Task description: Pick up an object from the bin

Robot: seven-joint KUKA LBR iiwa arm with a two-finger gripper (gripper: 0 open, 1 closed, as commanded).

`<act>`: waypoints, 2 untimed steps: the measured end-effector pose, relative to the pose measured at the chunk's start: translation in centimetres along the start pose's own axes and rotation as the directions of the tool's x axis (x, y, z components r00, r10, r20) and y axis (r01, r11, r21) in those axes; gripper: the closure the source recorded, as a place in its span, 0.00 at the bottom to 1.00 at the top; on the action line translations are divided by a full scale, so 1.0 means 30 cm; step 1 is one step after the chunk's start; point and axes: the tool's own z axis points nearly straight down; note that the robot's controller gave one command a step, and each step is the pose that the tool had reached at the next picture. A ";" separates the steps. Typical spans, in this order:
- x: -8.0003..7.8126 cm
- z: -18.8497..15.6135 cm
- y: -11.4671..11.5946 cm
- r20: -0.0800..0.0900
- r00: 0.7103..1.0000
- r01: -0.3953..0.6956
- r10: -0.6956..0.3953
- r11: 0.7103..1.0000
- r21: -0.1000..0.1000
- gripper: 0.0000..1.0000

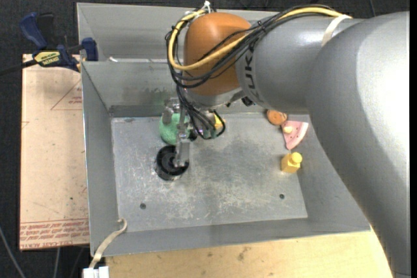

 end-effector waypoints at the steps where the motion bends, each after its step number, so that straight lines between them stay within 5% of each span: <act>1: 0.106 0.060 -0.060 0.011 1.000 0.023 -0.023 1.000 -0.007 0.00; 2: -0.047 0.115 -0.064 0.007 0.974 -0.228 0.228 0.974 -0.006 1.00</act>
Offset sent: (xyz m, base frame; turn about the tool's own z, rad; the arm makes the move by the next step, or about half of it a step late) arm 0.0137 -0.0199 -0.0361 0.2314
